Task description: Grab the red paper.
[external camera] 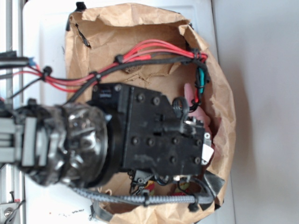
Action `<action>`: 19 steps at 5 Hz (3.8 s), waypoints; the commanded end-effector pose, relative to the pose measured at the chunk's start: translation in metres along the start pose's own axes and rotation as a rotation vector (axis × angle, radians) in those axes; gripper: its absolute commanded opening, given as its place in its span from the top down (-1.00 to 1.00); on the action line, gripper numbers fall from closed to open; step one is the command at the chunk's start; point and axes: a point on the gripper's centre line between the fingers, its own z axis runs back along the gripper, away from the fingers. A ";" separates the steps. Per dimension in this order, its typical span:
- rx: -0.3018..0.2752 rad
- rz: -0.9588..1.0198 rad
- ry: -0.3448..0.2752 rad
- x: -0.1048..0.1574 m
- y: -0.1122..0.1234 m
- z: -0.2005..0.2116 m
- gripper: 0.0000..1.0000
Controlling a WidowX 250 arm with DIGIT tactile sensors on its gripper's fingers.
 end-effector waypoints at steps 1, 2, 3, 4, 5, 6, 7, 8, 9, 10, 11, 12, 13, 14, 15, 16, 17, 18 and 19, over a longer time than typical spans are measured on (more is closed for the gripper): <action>0.012 0.001 -0.054 0.011 0.001 0.014 1.00; -0.003 0.008 -0.070 0.008 0.004 0.017 1.00; -0.018 0.030 -0.107 0.002 0.010 0.023 1.00; -0.140 0.056 -0.159 -0.011 0.032 0.038 1.00; -0.112 0.090 -0.150 -0.012 0.066 0.047 1.00; -0.094 0.108 -0.172 -0.012 0.066 0.058 1.00; -0.086 0.110 -0.206 -0.009 0.064 0.070 1.00; -0.075 0.103 -0.213 -0.009 0.057 0.075 1.00; -0.070 0.082 -0.208 -0.010 0.055 0.070 -1.00; -0.071 0.070 -0.206 -0.009 0.052 0.066 -1.00; -0.076 0.059 -0.199 -0.008 0.049 0.060 -1.00; -0.083 0.050 -0.195 -0.007 0.046 0.057 -1.00; -0.079 0.048 -0.186 -0.005 0.043 0.049 -1.00; -0.054 0.055 -0.172 0.000 0.041 0.036 -1.00; -0.047 0.042 -0.168 0.007 0.042 0.021 -1.00; -0.029 0.030 -0.172 0.018 0.056 0.012 -1.00; -0.016 0.032 -0.150 0.017 0.063 0.004 -1.00; -0.005 0.034 -0.131 0.016 0.060 0.004 -1.00; -0.007 0.030 -0.104 0.015 0.059 0.005 -1.00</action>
